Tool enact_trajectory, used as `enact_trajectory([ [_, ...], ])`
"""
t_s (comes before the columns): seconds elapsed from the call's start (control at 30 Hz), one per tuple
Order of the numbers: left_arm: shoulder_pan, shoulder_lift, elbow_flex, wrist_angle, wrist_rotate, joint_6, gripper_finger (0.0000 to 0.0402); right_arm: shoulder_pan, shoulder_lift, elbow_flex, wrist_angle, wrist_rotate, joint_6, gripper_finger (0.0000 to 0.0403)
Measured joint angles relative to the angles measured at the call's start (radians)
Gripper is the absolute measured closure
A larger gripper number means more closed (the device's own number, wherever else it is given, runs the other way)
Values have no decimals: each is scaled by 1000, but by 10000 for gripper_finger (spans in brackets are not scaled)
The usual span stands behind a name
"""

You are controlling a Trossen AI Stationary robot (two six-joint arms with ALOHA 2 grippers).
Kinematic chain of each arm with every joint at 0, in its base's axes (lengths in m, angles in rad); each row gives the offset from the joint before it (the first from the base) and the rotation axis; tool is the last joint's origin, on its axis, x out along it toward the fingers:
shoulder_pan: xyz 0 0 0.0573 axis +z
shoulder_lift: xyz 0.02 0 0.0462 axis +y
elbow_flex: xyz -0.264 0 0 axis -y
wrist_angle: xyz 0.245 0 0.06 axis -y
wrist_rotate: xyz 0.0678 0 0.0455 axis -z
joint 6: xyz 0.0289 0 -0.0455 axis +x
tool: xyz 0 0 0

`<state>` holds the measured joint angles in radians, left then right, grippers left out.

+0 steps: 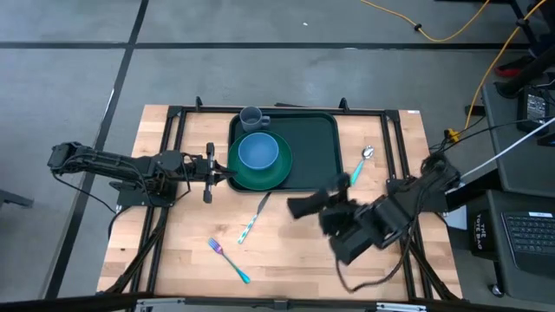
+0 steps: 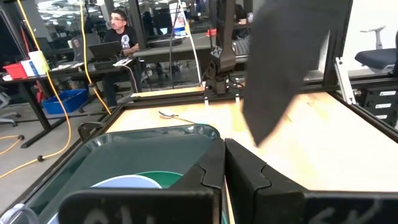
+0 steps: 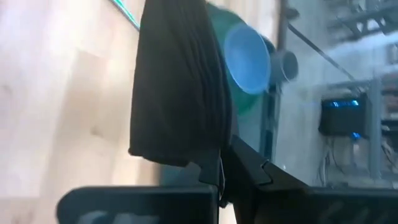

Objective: Set up tray
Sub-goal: Put the napkin on the tray

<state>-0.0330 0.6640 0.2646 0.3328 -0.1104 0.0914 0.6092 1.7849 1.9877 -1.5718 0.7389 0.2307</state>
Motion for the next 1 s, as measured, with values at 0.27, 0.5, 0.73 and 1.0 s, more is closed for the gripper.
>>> enact_trajectory([
  [0.27,0,0,0,0,0,0,394,-67,-264,-287,24,30,2,388],
  [0.5,0,0,0,1,0,0,398,-148,-437,-446,82,42,-34,388],
  [0.73,0,0,0,1,0,0,394,-281,-554,-645,327,21,-268,388],
  [1.0,0,0,0,1,-2,0,397,-455,-577,-782,534,19,-525,388],
])
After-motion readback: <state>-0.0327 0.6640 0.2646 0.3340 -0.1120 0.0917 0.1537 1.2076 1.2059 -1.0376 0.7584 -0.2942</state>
